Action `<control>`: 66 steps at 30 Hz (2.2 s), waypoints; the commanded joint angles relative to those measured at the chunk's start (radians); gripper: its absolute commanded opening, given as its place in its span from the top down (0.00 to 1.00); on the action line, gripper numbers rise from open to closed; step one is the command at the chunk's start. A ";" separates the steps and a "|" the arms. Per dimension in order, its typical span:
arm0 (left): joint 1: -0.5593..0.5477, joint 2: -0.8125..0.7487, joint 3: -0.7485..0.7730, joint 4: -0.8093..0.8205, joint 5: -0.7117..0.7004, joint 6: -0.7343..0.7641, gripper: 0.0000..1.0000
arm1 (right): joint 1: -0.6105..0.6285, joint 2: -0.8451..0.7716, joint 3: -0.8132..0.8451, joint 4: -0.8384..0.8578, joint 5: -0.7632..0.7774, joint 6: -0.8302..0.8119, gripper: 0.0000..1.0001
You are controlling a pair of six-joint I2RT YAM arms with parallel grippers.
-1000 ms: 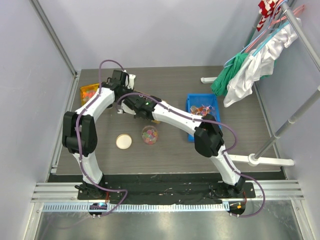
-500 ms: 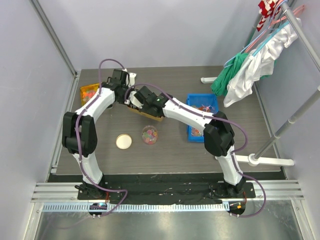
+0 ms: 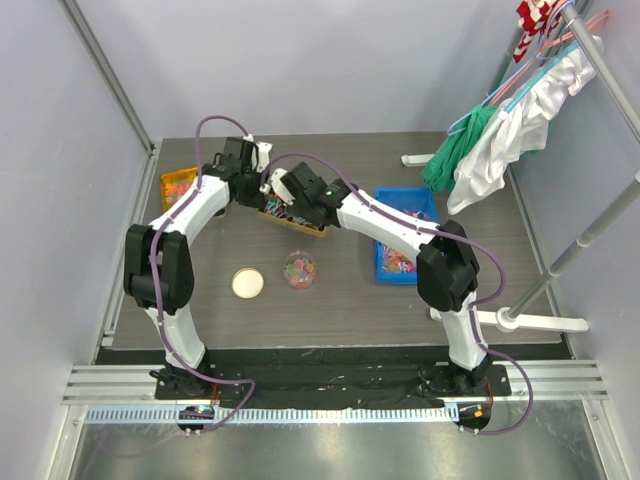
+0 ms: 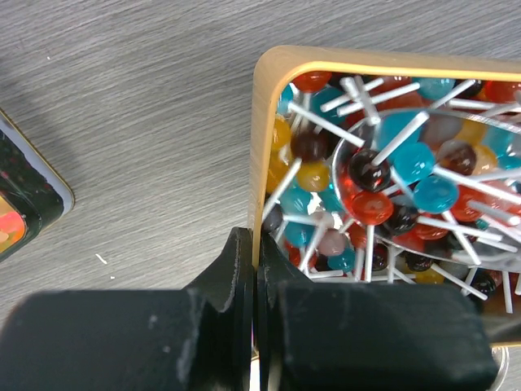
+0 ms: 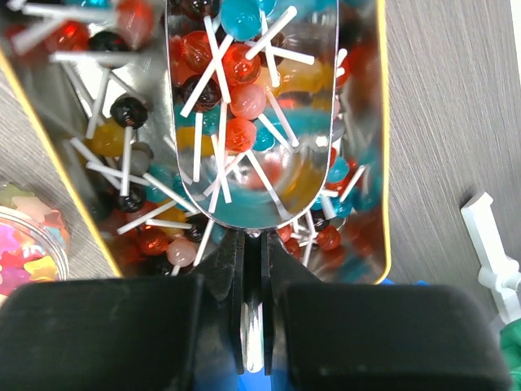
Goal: Pack the candies
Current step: Scoop the fake candies from the storage box, then place the fake candies in the packing bottle.
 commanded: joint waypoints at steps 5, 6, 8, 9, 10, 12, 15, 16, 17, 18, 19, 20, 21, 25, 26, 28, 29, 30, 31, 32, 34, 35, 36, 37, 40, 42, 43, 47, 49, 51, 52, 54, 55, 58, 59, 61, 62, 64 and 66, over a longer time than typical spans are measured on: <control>-0.004 -0.090 0.018 0.054 0.082 -0.019 1.00 | -0.054 -0.113 -0.023 0.087 -0.037 0.074 0.99; -0.002 -0.088 0.018 0.054 0.081 -0.019 1.00 | -0.057 -0.124 -0.032 0.090 -0.057 0.077 0.99; -0.002 -0.088 0.018 0.055 0.077 -0.019 1.00 | -0.065 -0.135 -0.043 0.090 -0.088 0.079 0.99; -0.002 -0.087 0.018 0.055 0.077 -0.019 1.00 | -0.066 -0.147 -0.054 0.090 -0.108 0.080 0.99; -0.001 -0.087 0.018 0.055 0.077 -0.018 1.00 | -0.068 -0.150 -0.058 0.090 -0.118 0.082 0.99; 0.002 -0.085 0.018 0.055 0.076 -0.018 1.00 | -0.073 -0.167 -0.078 0.089 -0.146 0.073 0.99; 0.010 -0.085 0.018 0.055 0.077 -0.019 1.00 | -0.082 -0.200 -0.109 0.087 -0.201 0.064 0.99; 0.016 -0.082 0.020 0.057 0.077 -0.021 1.00 | -0.085 -0.211 -0.115 0.086 -0.223 0.061 0.99; 0.018 -0.082 0.020 0.057 0.079 -0.021 1.00 | -0.086 -0.222 -0.126 0.086 -0.236 0.058 0.99; 0.021 -0.081 0.022 0.055 0.077 -0.022 1.00 | -0.088 -0.228 -0.135 0.084 -0.246 0.059 0.99; 0.025 -0.079 0.022 0.055 0.079 -0.024 1.00 | -0.091 -0.242 -0.140 0.083 -0.273 0.056 0.99; 0.027 -0.076 0.022 0.055 0.079 -0.027 1.00 | -0.091 -0.250 -0.146 0.083 -0.276 0.057 0.99; 0.028 -0.076 0.022 0.057 0.079 -0.027 1.00 | -0.092 -0.256 -0.153 0.081 -0.283 0.054 0.99; 0.034 -0.071 0.022 0.057 0.074 -0.028 1.00 | -0.097 -0.277 -0.163 0.073 -0.310 0.039 0.99; 0.036 -0.070 0.020 0.060 0.074 -0.030 1.00 | -0.096 -0.286 -0.167 0.066 -0.313 0.035 0.99; 0.039 -0.070 0.020 0.058 0.073 -0.031 1.00 | -0.096 -0.296 -0.169 0.055 -0.313 0.028 0.99; 0.042 -0.067 0.020 0.060 0.070 -0.031 1.00 | -0.097 -0.305 -0.169 0.040 -0.345 0.019 0.99; 0.044 -0.065 0.020 0.062 0.070 -0.030 1.00 | -0.097 -0.309 -0.167 0.029 -0.350 0.013 0.99; 0.047 -0.064 0.020 0.060 0.068 -0.030 1.00 | -0.096 -0.313 -0.163 0.014 -0.358 0.005 0.99; 0.050 -0.061 0.022 0.062 0.068 -0.030 1.00 | -0.096 -0.322 -0.158 -0.015 -0.370 -0.008 0.99; 0.056 -0.051 0.025 0.060 0.067 -0.033 1.00 | -0.097 -0.337 -0.161 -0.032 -0.381 -0.019 0.99; 0.057 -0.048 0.025 0.060 0.068 -0.035 1.00 | -0.096 -0.346 -0.170 -0.035 -0.385 -0.025 0.99; 0.059 -0.045 0.026 0.060 0.068 -0.035 1.00 | -0.096 -0.360 -0.176 -0.037 -0.398 -0.027 0.99; 0.059 -0.041 0.028 0.060 0.070 -0.035 1.00 | -0.097 -0.366 -0.180 -0.043 -0.407 -0.031 0.99; 0.059 -0.039 0.029 0.057 0.065 -0.033 1.00 | -0.097 -0.385 -0.183 -0.069 -0.448 -0.044 0.99; 0.061 -0.041 0.029 0.055 0.056 -0.032 1.00 | -0.094 -0.395 -0.183 -0.104 -0.476 -0.062 0.99; 0.061 -0.039 0.028 0.057 0.051 -0.028 1.00 | -0.094 -0.398 -0.183 -0.133 -0.479 -0.071 0.99; 0.068 -0.035 0.029 0.054 0.036 -0.025 1.00 | -0.079 -0.403 -0.175 -0.222 -0.474 -0.131 0.99; 0.073 -0.032 0.029 0.054 0.033 -0.025 1.00 | -0.068 -0.406 -0.178 -0.268 -0.471 -0.162 0.99; 0.076 -0.028 0.031 0.055 0.027 -0.025 1.00 | -0.054 -0.409 -0.189 -0.296 -0.455 -0.182 0.99; 0.079 -0.028 0.031 0.052 0.021 -0.025 1.00 | -0.034 -0.411 -0.195 -0.321 -0.432 -0.202 0.99; 0.082 -0.024 0.032 0.052 0.019 -0.025 1.00 | -0.011 -0.415 -0.215 -0.341 -0.405 -0.220 0.99; 0.082 -0.022 0.034 0.049 0.016 -0.025 1.00 | 0.006 -0.415 -0.219 -0.357 -0.398 -0.231 0.99; 0.085 -0.016 0.035 0.048 0.013 -0.025 1.00 | 0.036 -0.405 -0.221 -0.388 -0.369 -0.239 0.99; 0.087 -0.015 0.035 0.046 0.012 -0.027 1.00 | 0.041 -0.394 -0.222 -0.394 -0.352 -0.240 0.99; 0.090 -0.013 0.035 0.046 0.011 -0.027 1.00 | 0.052 -0.380 -0.224 -0.416 -0.330 -0.248 0.99; 0.091 -0.013 0.035 0.046 0.011 -0.027 1.00 | 0.061 -0.374 -0.226 -0.417 -0.285 -0.252 0.99; 0.093 -0.016 0.034 0.046 0.013 -0.027 1.00 | 0.067 -0.354 -0.226 -0.425 -0.260 -0.255 0.99; 0.091 -0.016 0.032 0.046 0.013 -0.028 1.00 | 0.078 -0.334 -0.219 -0.430 -0.217 -0.266 0.99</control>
